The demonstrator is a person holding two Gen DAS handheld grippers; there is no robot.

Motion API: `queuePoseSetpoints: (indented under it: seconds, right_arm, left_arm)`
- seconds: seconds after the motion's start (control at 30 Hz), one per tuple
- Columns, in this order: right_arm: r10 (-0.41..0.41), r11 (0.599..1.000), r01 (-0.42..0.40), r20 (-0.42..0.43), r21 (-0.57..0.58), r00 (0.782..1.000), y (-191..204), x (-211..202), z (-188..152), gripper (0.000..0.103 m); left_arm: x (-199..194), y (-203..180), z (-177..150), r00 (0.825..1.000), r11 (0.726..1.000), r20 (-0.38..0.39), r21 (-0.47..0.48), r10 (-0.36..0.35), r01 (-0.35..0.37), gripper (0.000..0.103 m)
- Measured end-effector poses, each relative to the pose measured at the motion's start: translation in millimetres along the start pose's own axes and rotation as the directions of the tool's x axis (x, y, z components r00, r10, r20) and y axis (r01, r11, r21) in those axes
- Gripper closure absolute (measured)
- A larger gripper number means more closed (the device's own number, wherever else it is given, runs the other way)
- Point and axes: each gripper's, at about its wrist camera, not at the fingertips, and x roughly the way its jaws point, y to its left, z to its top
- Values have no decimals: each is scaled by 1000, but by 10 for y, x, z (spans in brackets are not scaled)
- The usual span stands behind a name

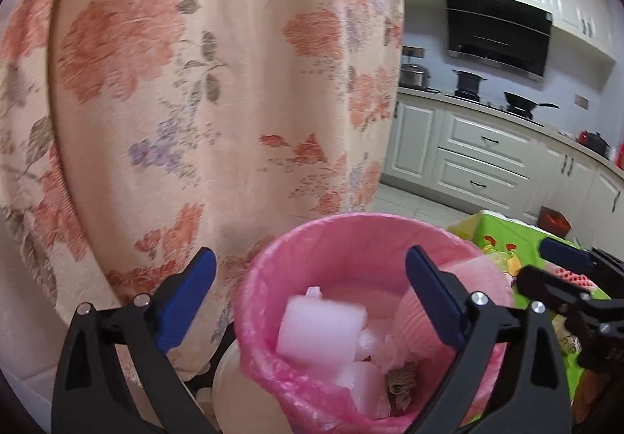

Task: Collect trash
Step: 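Move both tools back toward the remaining items on the table, then grasp the white paper bag with the right tool while the left tool grasps a pink foam net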

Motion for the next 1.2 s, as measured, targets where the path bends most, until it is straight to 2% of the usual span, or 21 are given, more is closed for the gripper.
queuePoseSetpoints:
  seconds: [0.27, 0.57, 0.87, 1.07, 1.2]
  right_arm:
    - [-58, 997, 57, 24, 54, 998, -181, -433, -208, 31]
    - [-157, 984, 156, 7, 88, 988, -358, -964, -614, 31]
    - [-284, 943, 284, -26, 172, 959, -769, -1412, -951, 31]
    - [-332, 916, 336, -57, 219, 942, -999, -1526, -1129, 31]
    - [-331, 912, 339, -76, 230, 941, -1097, -1485, -1188, 31]
  left_arm:
    - [-297, -65, -175, 1000, 1000, 6, -19, 17, -17, 5]
    - [-671, -630, -501, 993, 990, -14, 79, -115, 116, 5]
    - [-711, -1327, -784, 965, 955, -77, 138, -253, 261, 5]
    - [-635, -1604, -952, 955, 943, -112, 164, -274, 289, 5]
    - [-610, -1653, -1027, 958, 945, -122, 176, -258, 277, 5]
